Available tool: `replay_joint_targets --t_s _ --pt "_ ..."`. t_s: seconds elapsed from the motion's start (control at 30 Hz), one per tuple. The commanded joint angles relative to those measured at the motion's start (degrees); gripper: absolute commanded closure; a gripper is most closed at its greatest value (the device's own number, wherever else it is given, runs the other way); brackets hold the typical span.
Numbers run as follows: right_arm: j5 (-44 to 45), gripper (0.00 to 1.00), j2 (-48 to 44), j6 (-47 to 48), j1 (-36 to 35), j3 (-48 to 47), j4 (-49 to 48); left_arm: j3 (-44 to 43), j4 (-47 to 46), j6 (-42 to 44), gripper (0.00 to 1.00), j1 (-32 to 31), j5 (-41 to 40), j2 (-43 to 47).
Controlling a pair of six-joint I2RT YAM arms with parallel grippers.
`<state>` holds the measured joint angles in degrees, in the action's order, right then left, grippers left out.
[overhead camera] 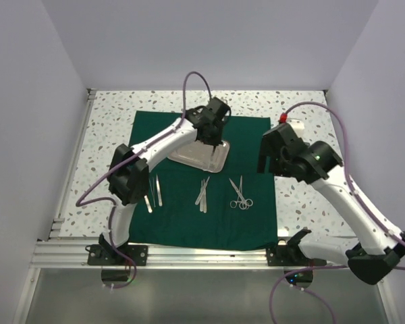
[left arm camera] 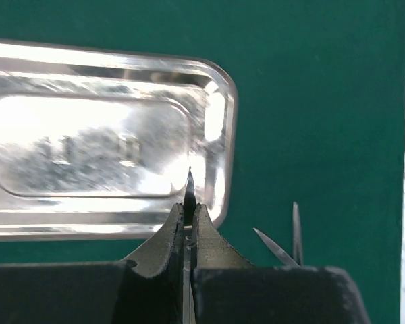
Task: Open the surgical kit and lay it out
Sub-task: Place the medical item in the surgical kit.
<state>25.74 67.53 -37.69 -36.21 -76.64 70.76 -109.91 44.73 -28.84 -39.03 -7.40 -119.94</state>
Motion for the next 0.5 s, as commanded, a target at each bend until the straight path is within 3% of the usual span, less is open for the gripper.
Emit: replay_joint_targets --t_s 0.0,0.47 --pt "5.11 0.12 -4.33 -5.19 0.35 -5.35 7.28 2.15 0.36 -9.02 1.0 -5.6 -3.49 4.01" --pt "3.97 0.1 -14.52 -6.61 0.35 -2.46 12.73 8.92 -4.21 -22.13 1.0 -19.41 -1.39 0.85"
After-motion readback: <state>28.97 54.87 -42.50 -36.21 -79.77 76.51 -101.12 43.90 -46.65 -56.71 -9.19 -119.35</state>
